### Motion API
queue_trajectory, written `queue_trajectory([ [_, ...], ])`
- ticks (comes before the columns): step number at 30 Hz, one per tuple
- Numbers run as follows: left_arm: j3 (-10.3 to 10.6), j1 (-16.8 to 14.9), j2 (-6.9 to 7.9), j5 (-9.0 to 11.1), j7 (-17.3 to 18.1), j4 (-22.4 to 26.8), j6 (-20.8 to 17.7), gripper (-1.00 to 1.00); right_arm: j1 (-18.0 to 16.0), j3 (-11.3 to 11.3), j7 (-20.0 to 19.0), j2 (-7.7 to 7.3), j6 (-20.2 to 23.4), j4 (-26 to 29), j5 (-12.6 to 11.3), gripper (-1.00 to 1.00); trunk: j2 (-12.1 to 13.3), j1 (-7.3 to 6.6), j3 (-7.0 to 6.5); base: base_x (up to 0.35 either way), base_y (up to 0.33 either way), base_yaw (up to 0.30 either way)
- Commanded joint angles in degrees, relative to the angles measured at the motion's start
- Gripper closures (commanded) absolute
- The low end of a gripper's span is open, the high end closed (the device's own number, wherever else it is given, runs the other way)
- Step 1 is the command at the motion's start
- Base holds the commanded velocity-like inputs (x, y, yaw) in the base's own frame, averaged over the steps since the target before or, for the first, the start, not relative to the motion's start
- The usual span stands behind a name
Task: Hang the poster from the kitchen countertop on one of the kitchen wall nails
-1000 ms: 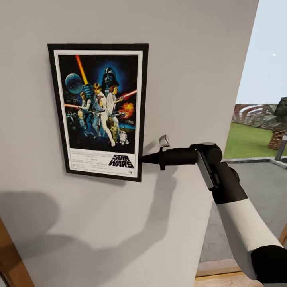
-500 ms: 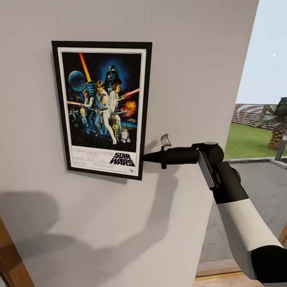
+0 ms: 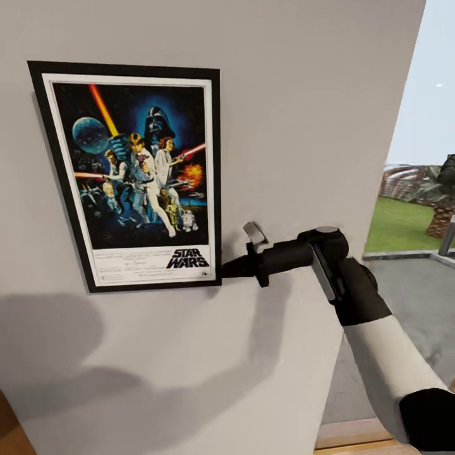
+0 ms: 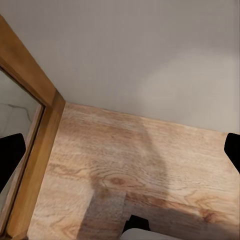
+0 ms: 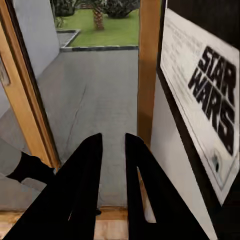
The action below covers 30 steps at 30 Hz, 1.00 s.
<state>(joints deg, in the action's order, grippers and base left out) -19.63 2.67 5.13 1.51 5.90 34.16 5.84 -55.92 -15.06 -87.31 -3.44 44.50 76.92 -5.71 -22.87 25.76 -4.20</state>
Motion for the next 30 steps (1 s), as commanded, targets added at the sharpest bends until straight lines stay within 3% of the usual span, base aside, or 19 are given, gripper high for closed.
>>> queue_trajectory([
  [1, -0.2, 0.0, -0.03, 0.2, 0.4, 0.0, 0.1, -1.00, -0.1, 4.4, 16.0, 0.45, 5.1, -0.7, -3.3, -1.00, 0.0, 0.02, 0.00, 0.048, 0.000, 0.000],
  [14, -0.2, 0.0, -0.03, 0.2, 0.4, 0.0, 0.1, -1.00, -0.1, 4.4, 16.0, 0.45, 5.1, -0.7, -3.3, -1.00, 0.0, 0.02, 0.00, 0.003, 0.000, 0.000],
  [30, -0.2, 0.0, -0.03, 0.2, 0.5, 0.0, 0.1, -1.00, 0.0, 4.1, 16.0, 0.45, 5.0, 2.1, -3.4, -1.00, 0.0, 0.02, 0.00, -0.226, 0.000, 0.000],
])
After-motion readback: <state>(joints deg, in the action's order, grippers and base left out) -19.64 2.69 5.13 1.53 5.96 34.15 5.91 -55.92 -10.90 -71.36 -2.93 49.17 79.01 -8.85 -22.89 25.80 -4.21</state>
